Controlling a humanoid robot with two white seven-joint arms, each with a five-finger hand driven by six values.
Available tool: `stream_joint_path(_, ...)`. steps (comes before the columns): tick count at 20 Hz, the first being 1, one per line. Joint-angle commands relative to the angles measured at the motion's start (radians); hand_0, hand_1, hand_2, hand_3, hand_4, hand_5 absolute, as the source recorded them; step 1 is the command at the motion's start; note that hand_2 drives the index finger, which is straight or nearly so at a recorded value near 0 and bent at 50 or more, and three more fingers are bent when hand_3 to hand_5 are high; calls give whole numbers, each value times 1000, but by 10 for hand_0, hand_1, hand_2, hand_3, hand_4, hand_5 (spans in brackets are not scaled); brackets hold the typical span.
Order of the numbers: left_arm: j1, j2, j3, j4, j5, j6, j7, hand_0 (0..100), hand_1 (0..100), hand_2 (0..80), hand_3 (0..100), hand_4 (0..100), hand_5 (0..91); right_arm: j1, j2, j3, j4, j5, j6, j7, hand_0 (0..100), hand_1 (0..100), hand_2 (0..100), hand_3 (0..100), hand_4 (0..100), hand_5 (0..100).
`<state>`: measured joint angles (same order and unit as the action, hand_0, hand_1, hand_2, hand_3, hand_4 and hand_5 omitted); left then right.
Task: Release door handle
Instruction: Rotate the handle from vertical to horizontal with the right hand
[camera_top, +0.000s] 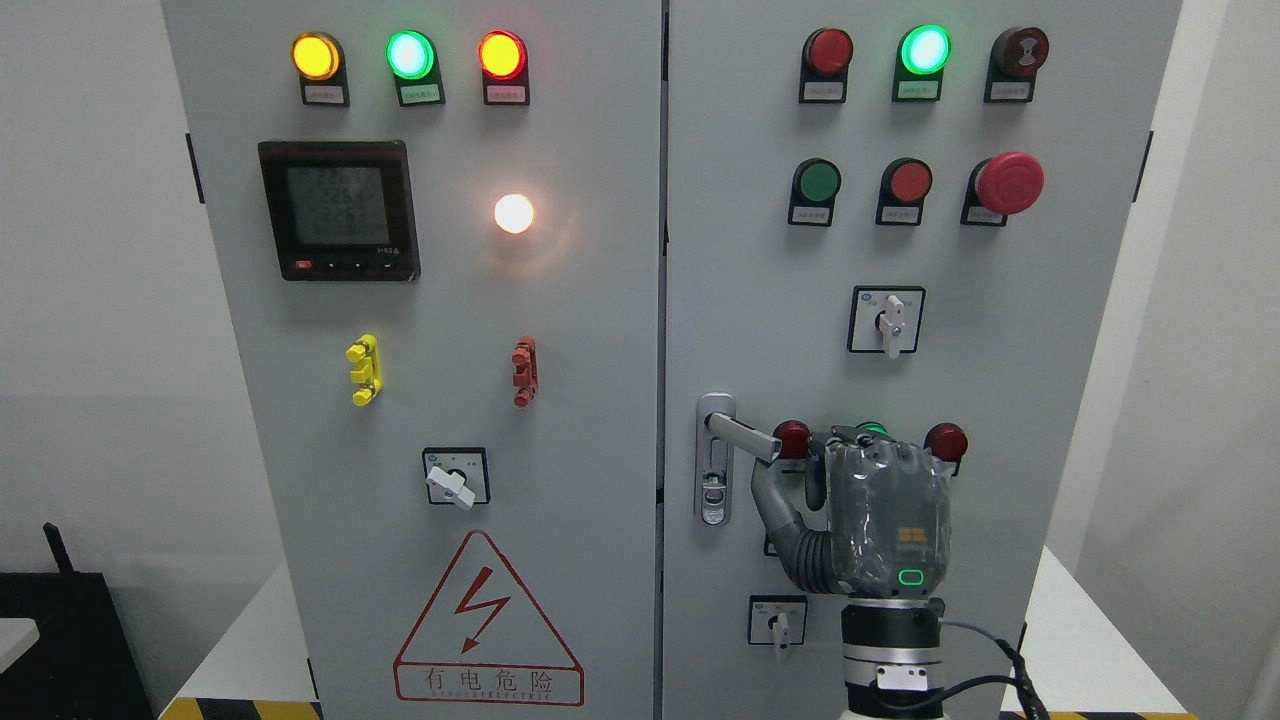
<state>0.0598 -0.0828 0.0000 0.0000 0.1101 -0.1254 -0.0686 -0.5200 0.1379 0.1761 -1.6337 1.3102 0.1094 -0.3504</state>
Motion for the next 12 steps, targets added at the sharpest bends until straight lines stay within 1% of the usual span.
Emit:
stream_joint_path(1,0,0,-12,-15,0,0,0,120,389,0,0,0,0,-11,0,-6,0,0,0,-1,520,491,1000,1000,1000,977)
stream_joint_path(12,0,0,-12,-15,0,0,0,120,389,0,0,0,0,2,5,-4,3,-3,0,1,523,489,1000,1000,1000,976)
